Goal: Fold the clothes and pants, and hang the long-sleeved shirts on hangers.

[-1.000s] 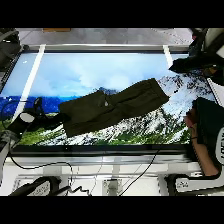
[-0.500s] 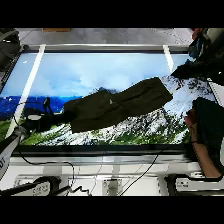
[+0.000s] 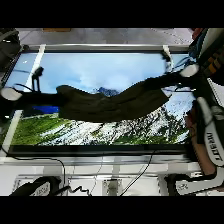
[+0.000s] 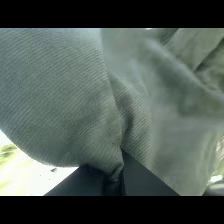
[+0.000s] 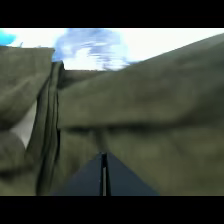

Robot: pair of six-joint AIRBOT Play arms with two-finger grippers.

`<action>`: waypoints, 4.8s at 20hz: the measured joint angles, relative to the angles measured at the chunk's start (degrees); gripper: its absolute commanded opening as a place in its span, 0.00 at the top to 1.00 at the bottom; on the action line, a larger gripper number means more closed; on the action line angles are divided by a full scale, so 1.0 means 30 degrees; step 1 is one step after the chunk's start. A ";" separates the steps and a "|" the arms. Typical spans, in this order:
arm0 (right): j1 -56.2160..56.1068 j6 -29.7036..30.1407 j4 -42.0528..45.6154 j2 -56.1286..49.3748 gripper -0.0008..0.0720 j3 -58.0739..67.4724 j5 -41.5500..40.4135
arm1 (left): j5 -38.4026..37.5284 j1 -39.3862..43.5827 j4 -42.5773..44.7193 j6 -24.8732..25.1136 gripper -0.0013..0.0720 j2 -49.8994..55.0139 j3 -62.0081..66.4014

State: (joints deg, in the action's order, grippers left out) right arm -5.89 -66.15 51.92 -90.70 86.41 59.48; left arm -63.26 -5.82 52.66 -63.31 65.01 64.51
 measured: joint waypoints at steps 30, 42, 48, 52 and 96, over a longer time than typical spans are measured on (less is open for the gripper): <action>-0.0357 -0.7089 0.3614 0.2324 0.94 -0.0233 -0.2616 | 0.6965 1.1162 -0.4728 -0.4510 0.02 0.3883 0.3031; 0.5610 0.1661 -0.2368 -0.2033 0.12 -0.0240 0.5668 | 0.8641 0.9413 -0.5559 -0.3249 0.02 0.3424 0.3031; 0.2280 0.1974 -0.3636 -0.4444 0.03 -0.0240 0.3475 | 0.8553 0.9020 -0.4779 -0.3184 0.02 0.3359 0.3031; 0.0066 0.0933 -0.0940 -0.5144 0.03 -0.0080 0.2004 | 0.8335 0.8969 -0.3920 -0.3177 0.02 0.3351 0.3031; -0.0219 -0.2076 -0.0925 -0.9391 0.02 0.5894 0.7359 | 0.8131 0.8969 -0.3563 -0.3177 0.02 0.3351 0.3031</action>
State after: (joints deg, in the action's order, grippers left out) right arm -6.55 -72.38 49.15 -118.87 104.09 81.56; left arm -38.87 21.08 41.98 -72.84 75.07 73.60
